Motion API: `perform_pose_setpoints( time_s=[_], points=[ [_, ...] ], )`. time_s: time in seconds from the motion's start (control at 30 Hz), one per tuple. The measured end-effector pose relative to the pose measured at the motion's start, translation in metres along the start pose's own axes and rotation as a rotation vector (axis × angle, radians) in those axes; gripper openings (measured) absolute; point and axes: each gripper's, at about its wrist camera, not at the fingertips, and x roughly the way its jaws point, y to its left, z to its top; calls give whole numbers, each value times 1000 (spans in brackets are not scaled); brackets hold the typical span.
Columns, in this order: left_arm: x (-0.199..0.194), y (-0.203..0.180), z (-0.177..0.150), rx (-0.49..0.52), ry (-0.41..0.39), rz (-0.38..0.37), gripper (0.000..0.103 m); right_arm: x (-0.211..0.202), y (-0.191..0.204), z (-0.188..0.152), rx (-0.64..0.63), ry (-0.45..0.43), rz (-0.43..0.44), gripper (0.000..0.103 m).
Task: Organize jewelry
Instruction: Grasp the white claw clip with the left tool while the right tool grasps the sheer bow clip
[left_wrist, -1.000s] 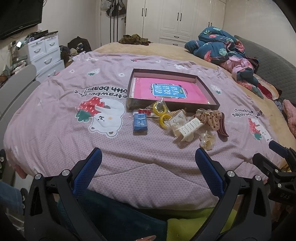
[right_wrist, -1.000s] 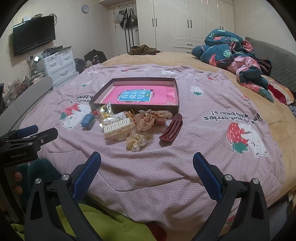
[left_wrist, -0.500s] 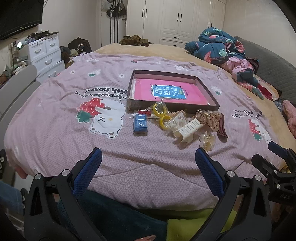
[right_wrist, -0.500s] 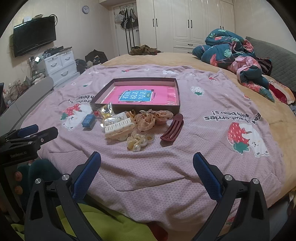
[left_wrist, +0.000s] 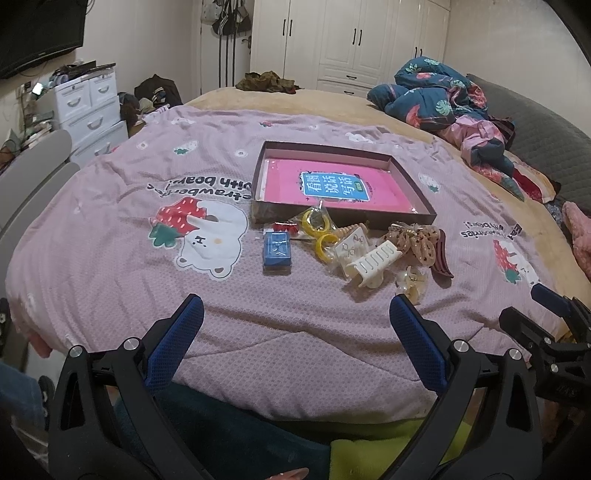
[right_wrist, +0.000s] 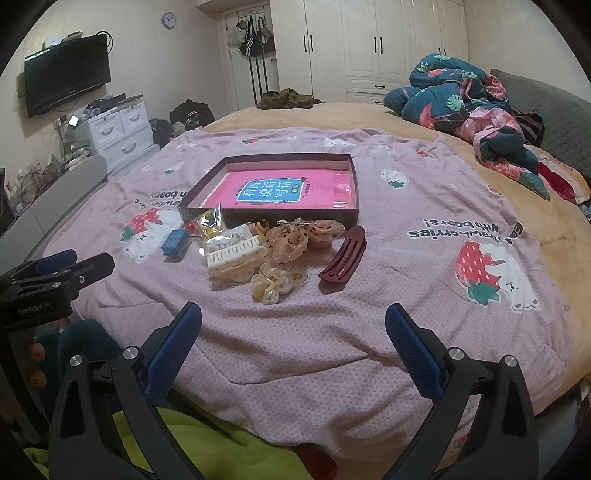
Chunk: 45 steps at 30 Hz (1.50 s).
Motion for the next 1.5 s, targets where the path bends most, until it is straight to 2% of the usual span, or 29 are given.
perform_pose_setpoints(
  time_s=[0.67,0.9,0.97,1.13,1.17,1.23,1.5],
  points=[
    [32,27,8,-41,61,40,94,54,-3,40,-22,50,55,99],
    [47,16,19,-2,44,-16,94,83,-16,56,10,84,73,99],
    [55,7,22,28,41,-70,94,93,-21,58,14,91,59,99],
    [77,-16,28,104,51,-132,94,112,-32,60,19,105,57,98],
    [83,-20,29,117,63,-148,94,116,-35,60,17,110,52,96],
    [91,-27,30,144,71,-166,93,123,-38,61,7,123,62,83],
    [114,-50,28,257,116,-229,75,148,-43,60,-2,188,129,69]
  ],
)
